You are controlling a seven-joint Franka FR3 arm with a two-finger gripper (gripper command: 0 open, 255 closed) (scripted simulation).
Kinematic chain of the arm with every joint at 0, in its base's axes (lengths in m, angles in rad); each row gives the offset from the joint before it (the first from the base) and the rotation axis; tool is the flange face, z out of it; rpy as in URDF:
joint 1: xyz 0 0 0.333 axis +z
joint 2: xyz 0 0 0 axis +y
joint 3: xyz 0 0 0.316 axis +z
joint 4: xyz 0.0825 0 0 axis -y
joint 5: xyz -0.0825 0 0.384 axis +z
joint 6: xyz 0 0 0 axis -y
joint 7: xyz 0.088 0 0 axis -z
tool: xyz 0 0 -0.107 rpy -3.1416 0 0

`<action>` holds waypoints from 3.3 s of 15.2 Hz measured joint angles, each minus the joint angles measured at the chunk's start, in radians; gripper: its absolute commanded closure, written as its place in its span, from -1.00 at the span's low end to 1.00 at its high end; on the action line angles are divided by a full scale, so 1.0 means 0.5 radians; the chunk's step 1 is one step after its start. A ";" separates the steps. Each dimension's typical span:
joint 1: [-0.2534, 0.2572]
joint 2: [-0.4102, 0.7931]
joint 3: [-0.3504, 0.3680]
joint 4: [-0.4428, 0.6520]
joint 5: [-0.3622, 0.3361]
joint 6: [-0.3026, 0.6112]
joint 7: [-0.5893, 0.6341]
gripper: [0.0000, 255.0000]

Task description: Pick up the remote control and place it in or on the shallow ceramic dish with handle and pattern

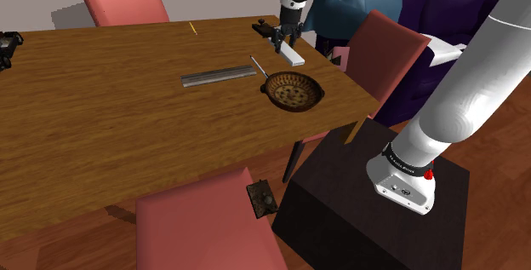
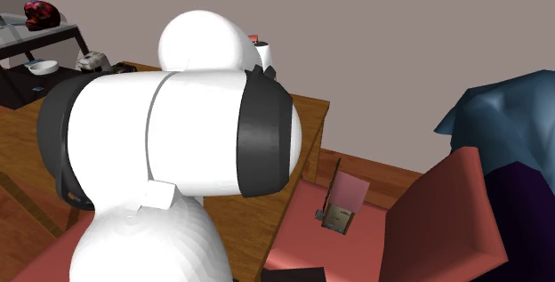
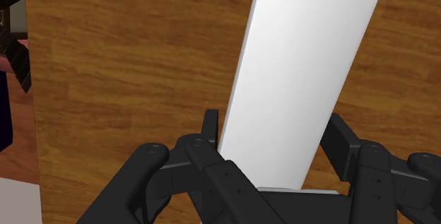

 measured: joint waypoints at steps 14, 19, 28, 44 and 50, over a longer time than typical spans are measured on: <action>0.000 -0.065 0.001 0.084 0.004 -0.150 -0.005 1.00; 0.002 -0.107 0.002 0.170 0.006 -0.277 -0.005 1.00; 0.000 -0.168 0.001 0.343 0.010 -0.511 -0.015 1.00; 0.197 -0.827 0.232 -0.264 0.101 -0.565 0.367 1.00; 0.319 -1.074 0.391 -0.450 0.203 -0.621 0.591 1.00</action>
